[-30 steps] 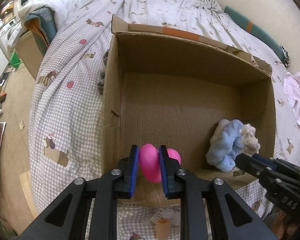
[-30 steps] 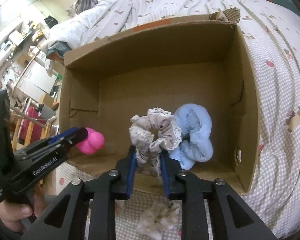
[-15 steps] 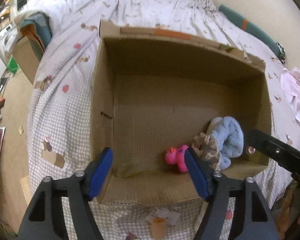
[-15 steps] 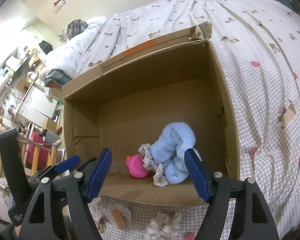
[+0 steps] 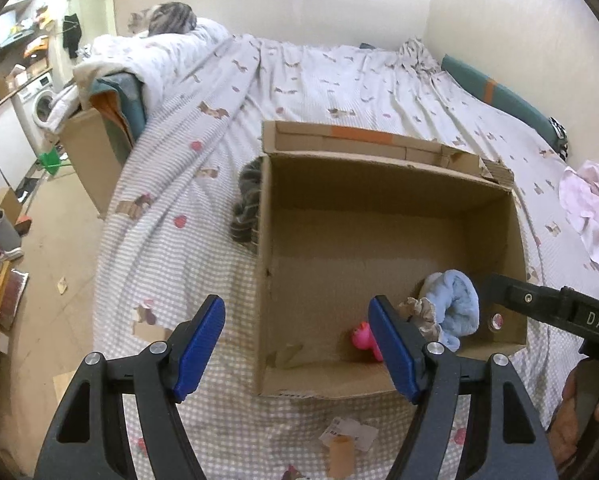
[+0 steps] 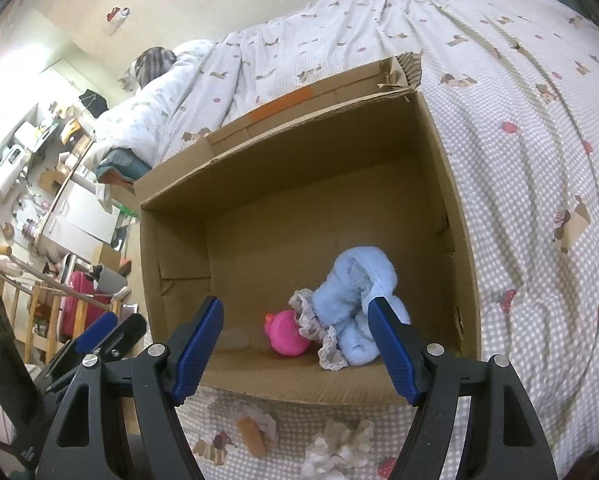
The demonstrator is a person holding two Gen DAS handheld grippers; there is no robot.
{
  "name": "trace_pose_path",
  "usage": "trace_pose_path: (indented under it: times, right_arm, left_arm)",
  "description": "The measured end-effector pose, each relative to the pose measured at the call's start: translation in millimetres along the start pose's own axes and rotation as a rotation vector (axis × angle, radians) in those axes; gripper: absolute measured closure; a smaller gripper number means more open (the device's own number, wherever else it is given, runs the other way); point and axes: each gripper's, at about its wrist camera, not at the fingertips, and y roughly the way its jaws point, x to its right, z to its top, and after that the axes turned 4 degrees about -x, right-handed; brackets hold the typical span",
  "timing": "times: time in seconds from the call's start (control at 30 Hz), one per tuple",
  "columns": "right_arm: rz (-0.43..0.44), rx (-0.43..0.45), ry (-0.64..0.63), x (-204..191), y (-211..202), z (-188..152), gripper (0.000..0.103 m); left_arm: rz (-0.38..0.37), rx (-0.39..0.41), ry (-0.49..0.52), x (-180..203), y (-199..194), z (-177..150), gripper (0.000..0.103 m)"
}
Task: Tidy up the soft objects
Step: 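Withdraw both grippers from the box toward the remaining items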
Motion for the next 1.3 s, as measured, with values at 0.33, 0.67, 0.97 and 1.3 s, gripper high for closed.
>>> trace_pose_path:
  times: [0.33, 0.67, 0.97, 1.3]
  right_arm:
    - [-0.032, 0.006, 0.003, 9, -21, -16, 0.024]
    - [-0.069, -0.020, 0.037, 24, -37, -49, 0.024]
    - [-0.094, -0.089, 0.098, 40, -30, -77, 0.024]
    - [-0.058, -0.159, 0.147, 52, -13, -95, 0.024]
  left_arm:
    - [0.009, -0.009, -0.051, -16, -17, -20, 0.031]
    - [-0.014, -0.028, -0.124, -25, -30, -40, 0.031]
    - [0.025, -0.089, -0.126, -26, -30, -58, 0.031]
    - [0.025, -0.212, -0.134, -26, -13, -81, 0.031]
